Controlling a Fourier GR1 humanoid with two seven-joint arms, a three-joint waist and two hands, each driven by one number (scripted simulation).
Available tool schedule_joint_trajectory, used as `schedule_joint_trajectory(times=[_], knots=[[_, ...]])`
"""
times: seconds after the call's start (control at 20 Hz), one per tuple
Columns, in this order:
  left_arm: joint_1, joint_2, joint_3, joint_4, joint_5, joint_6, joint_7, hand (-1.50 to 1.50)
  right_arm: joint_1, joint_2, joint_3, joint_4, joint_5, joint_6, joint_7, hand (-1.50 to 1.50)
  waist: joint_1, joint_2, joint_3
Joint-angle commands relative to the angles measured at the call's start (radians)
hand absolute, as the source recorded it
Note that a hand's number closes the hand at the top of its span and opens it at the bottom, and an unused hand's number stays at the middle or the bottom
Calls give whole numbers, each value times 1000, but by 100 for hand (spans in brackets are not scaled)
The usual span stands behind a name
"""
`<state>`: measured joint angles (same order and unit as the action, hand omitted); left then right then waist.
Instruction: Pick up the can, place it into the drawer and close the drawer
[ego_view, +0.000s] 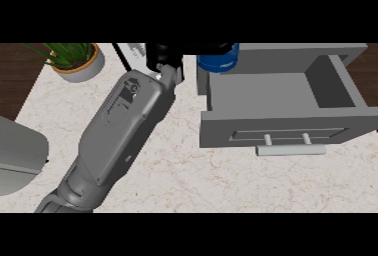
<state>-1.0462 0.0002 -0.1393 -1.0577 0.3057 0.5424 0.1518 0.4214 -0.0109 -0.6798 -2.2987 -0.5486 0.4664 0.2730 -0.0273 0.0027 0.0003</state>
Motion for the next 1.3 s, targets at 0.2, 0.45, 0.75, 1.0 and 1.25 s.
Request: schedule_joint_trajectory(times=[0.2,0.45,0.75,1.0,1.25], knots=[[-145,0,-109,195,147,91,-89,150,-15,3,-12,84,10,56,-44,-150,-16,3,1],[-258,0,-93,325,231,79,-116,150,-56,-12,5,41,16,-11,13,-150,-16,5,0],[-290,0,-155,393,315,77,-166,150,-46,7,8,42,35,2,-22,-150,-15,4,1],[-322,0,-267,439,411,146,-192,150,-25,5,27,-18,35,-18,25,-150,-36,6,1],[-341,0,-294,524,493,150,-255,150,-71,-29,30,20,3,-13,28,-150,-69,17,2]])
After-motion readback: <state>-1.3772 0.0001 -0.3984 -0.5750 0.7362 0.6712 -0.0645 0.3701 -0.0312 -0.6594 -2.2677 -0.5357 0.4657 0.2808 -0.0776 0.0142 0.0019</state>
